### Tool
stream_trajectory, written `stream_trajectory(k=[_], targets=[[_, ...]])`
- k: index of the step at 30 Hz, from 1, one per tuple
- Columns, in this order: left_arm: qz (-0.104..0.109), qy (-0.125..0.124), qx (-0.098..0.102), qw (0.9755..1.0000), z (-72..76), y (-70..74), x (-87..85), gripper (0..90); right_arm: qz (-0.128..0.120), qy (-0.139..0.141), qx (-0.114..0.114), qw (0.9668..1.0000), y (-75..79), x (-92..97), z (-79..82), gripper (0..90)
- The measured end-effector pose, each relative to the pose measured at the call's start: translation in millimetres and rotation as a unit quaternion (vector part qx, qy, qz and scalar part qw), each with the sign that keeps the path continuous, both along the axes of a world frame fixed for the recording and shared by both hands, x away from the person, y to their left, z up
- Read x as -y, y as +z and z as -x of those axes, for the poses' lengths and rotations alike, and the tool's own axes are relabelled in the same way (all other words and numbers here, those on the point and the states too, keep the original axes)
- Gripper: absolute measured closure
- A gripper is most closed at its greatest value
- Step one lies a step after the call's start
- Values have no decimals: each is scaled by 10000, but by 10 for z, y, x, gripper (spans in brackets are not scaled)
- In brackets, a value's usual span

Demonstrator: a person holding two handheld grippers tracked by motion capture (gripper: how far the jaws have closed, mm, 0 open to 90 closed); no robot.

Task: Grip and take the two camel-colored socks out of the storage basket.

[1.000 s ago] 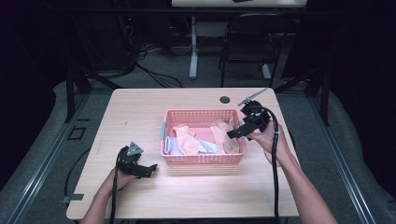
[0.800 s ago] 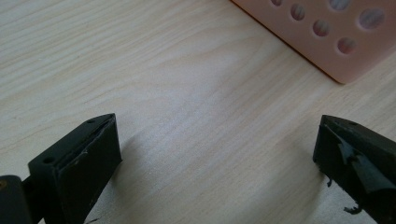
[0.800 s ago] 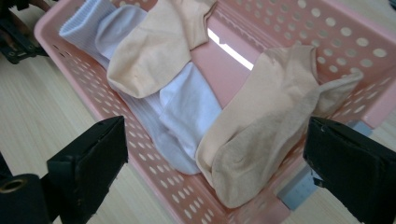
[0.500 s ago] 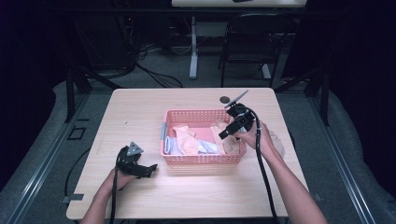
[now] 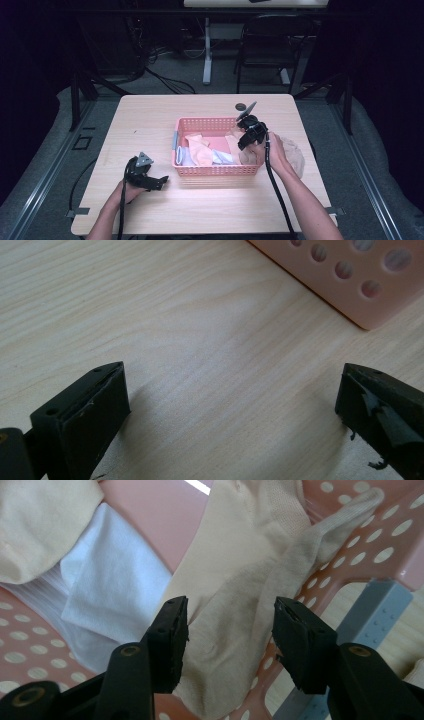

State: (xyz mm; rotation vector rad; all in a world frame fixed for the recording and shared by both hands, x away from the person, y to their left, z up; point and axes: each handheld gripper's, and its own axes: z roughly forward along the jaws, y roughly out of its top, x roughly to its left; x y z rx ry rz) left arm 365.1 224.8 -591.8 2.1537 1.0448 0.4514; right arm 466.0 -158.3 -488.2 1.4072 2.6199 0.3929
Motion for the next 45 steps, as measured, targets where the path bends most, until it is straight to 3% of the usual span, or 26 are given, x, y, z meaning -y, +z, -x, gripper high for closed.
stream_trajectory(k=[11, 16, 17, 18, 22, 24, 28, 34, 38, 41, 43, 44, 45], targets=[[3, 1, -2, 10000, 0, 0, 1, 6, 454, -118, -97, 9989, -187, -77, -94, 580], [0, -4, -1, 10000, -1, 0, 0, 6, 616, -72, -130, 9980, -259, -105, -127, 756], [0, -4, -1, 10000, -1, 0, 0, 6, 616, -72, -130, 9980, -259, -105, -127, 756], [0, -4, -1, 10000, -1, 0, 0, 6, 499, -145, -23, 9986, -276, -94, -126, 823], [-1, -5, -1, 10000, -1, 0, 0, 6, 395, -101, -69, 9991, -237, -62, -128, 867], [2, 0, -2, 10000, 0, 0, 1, 6, 320, -94, -59, 9994, -200, -43, -115, 875], [0, -5, 0, 10000, -1, 0, 0, 6, -133, -53, 75, 9999, -90, -11, -44, 880], [12, 0, -4, 10000, 0, -1, 2, 6, -355, 149, 171, 9991, 22, -52, 51, 880], [7, -3, -1, 10000, -1, -1, 2, 6, -497, 423, 9, 9979, 25, -148, 110, 880], [7, -3, -3, 10000, 0, -1, 2, 6, -420, 655, -203, 9968, -47, -253, 127, 873], [11, 0, -4, 10000, 0, -1, 2, 6, -433, 655, -214, 9967, -100, -296, 131, 824], [4, -5, 0, 10000, -1, 0, 1, 6, -374, 748, -282, 9961, -112, -303, 109, 733], [4, -5, 0, 10000, -1, 0, 1, 6, -374, 748, -282, 9961, -112, -303, 109, 733]])
